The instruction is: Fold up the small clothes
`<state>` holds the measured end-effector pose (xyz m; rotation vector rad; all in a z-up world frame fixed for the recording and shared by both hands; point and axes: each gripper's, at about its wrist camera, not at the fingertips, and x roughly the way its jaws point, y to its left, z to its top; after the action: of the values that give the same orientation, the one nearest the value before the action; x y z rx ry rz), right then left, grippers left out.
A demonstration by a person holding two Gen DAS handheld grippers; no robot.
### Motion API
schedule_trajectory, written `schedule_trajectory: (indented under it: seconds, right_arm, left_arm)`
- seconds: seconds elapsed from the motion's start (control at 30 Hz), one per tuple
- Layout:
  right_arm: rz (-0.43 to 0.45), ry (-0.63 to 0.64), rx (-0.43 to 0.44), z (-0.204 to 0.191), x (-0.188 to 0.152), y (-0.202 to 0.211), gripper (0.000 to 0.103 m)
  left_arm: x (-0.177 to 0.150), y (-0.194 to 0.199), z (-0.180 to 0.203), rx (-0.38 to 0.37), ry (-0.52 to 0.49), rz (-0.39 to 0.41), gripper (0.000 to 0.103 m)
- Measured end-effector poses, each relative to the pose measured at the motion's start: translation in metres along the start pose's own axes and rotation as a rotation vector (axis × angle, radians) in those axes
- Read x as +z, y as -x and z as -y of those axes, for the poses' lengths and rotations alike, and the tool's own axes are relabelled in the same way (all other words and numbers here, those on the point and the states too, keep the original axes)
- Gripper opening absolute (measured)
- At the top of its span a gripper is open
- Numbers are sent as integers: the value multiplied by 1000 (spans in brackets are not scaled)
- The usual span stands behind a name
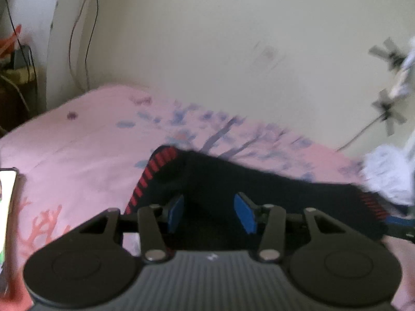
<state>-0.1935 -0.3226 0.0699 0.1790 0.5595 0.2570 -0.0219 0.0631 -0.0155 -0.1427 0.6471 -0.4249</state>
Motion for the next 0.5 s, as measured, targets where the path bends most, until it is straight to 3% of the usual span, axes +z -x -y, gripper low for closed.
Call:
schedule_trajectory:
  seconds: [0.03,0.1,0.17,0.23,0.33,0.4,0.5]
  right_arm:
    - [-46,-27,-1,1,-2,-13,48]
    - [-126,-48,2,-1,-10,-36,48]
    - [-94,-17,3,-7,-9,-29,47]
    - [-2,-22,-8,-2,0,-7,44]
    - [102,3,-145,9,10,22,54]
    - [122,49,-233,12,14,28,64]
    - [75,124,-306,13,16,12,68]
  left_arm:
    - [2,-13,-4,22,2,-10,34]
    - [12,-26,-9,71,10,14,32]
    - [19,-27,-15,56,89,-8,31]
    - [21,-17,-16,20,124,-9,35]
    - [10,4,-9,-22,114,24,49]
    - [4,15,-2,-51,107,37,50]
    - [-5,17,13,-102,92,30,51]
